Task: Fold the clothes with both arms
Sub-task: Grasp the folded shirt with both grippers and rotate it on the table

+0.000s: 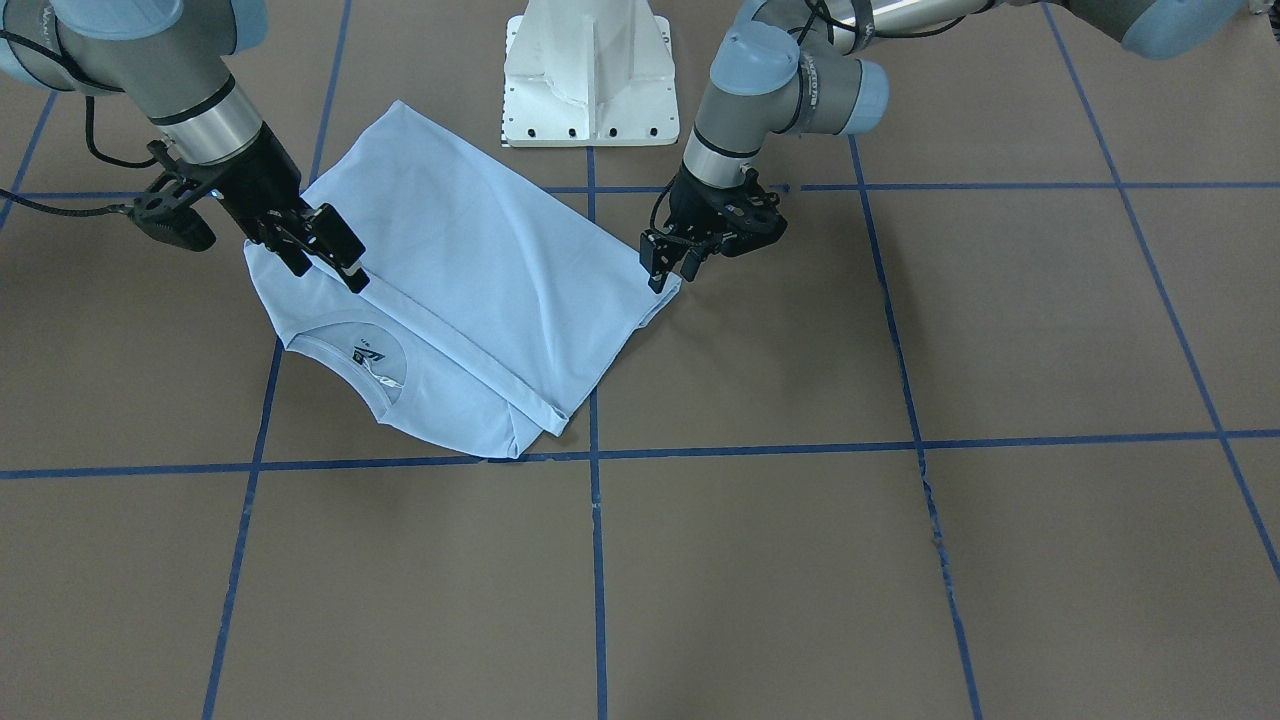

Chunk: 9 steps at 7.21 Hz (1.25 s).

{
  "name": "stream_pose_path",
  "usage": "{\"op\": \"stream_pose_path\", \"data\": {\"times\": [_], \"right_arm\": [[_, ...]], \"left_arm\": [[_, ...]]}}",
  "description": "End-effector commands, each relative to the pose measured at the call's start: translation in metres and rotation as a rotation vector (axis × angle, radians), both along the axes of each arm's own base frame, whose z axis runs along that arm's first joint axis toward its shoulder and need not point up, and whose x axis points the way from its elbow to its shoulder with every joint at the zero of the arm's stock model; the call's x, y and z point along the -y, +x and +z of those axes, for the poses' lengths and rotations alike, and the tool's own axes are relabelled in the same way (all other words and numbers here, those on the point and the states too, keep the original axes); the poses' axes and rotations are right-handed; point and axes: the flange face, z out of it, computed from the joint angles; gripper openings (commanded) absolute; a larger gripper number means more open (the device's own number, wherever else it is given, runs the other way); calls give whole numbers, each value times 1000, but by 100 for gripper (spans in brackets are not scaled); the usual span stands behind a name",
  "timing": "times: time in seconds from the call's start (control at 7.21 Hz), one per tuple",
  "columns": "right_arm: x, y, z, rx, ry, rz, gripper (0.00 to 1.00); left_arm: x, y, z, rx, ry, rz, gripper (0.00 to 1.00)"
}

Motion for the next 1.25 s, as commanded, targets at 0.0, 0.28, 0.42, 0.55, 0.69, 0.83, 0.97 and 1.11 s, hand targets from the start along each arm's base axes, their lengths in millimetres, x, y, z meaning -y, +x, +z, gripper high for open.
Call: {"op": "stream_pose_path", "data": {"times": [0.0, 0.28, 0.42, 0.55, 0.69, 0.83, 0.97, 1.11], "right_arm": [[4, 0, 0, -3, 6, 3, 100], [5, -1, 2, -10, -1, 6, 100], [5, -1, 2, -10, -3, 9, 100], [5, -1, 1, -8, -4, 10, 100], [6, 0, 0, -1, 2, 13, 100], [7, 0, -7, 7, 14, 25, 100], [9, -4, -15, 17, 28, 25, 100], [10, -6, -22, 28, 35, 23, 100]], "left_arm": [[-1, 3, 1, 8, -8, -1, 32], [-3, 2, 9, 27, -8, 6, 0], [-5, -3, 3, 61, 3, 25, 0], [18, -24, -1, 114, 75, 39, 0], [59, -52, -1, 135, 115, 0, 0], [107, -92, -5, 149, 163, -64, 0], [152, -117, -8, 153, 188, -92, 0], [211, -119, -9, 122, 199, -143, 0]]}}
